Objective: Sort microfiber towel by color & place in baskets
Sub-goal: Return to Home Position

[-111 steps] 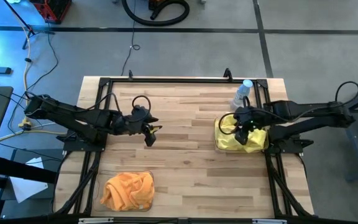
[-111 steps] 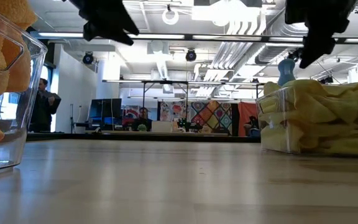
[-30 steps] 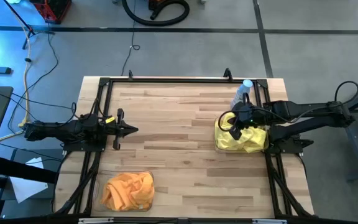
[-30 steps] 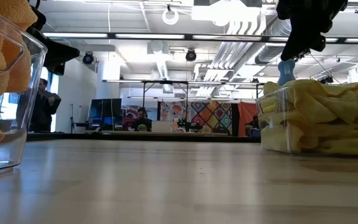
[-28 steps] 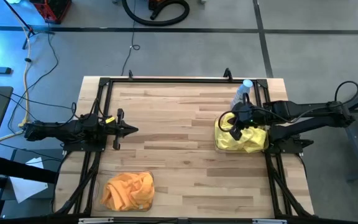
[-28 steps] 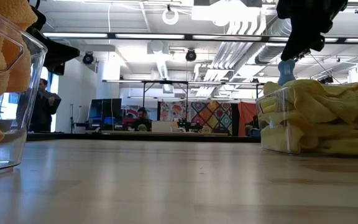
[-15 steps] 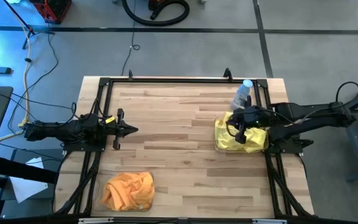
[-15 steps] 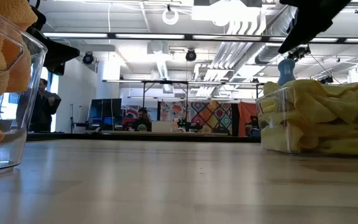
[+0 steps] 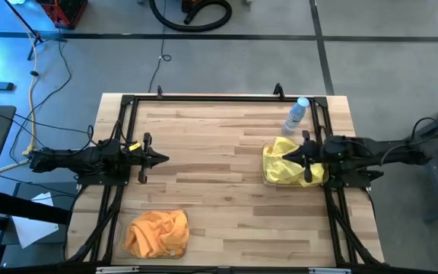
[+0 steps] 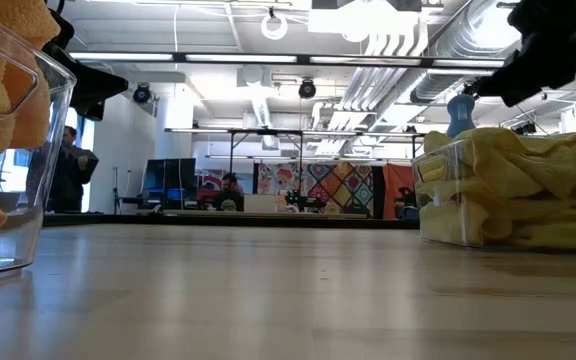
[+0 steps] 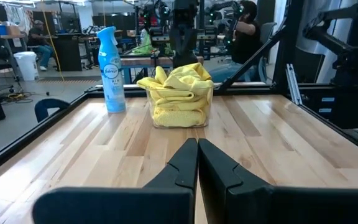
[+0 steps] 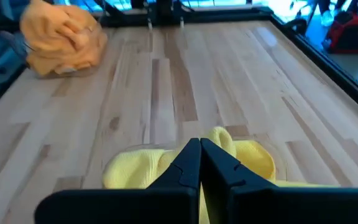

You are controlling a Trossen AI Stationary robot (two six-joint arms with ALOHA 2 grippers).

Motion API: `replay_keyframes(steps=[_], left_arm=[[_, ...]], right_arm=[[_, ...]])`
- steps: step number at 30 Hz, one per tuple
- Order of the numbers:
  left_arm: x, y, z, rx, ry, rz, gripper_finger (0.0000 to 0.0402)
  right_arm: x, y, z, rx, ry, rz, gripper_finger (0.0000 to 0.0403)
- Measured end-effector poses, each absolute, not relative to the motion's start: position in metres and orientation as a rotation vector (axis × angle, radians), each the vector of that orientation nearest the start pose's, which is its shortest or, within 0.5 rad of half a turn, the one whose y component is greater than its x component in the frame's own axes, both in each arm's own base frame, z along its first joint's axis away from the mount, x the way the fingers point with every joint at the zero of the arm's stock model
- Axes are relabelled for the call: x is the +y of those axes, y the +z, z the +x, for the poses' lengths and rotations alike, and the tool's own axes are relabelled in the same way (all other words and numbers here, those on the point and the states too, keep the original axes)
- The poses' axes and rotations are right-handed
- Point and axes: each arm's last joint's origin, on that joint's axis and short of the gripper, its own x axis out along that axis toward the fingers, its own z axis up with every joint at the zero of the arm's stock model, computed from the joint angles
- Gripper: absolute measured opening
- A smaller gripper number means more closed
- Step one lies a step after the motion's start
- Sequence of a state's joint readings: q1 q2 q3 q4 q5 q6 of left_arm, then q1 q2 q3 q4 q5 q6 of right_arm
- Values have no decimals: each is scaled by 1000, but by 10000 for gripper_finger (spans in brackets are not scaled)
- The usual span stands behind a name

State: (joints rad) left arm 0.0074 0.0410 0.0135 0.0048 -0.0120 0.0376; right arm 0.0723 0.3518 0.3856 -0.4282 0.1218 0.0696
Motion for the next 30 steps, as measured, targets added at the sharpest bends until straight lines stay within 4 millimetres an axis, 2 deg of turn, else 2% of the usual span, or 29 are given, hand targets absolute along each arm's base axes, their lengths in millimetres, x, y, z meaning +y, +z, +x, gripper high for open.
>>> replay_keyframes(steps=[4,8,13,23,30], left_arm=[[1,165,99,23,19,38,0],[1,165,99,23,19,38,0],[1,165,99,23,19,38,0],[1,166,99,23,20,38,0],[1,166,99,23,22,38,0]], right_arm=[[4,220,91,304,-36,41,0],[3,224,83,137,-25,13,0],[3,212,81,2,-14,29,0],[5,173,97,-74,2,76,0],[5,171,97,-47,1,27,0]])
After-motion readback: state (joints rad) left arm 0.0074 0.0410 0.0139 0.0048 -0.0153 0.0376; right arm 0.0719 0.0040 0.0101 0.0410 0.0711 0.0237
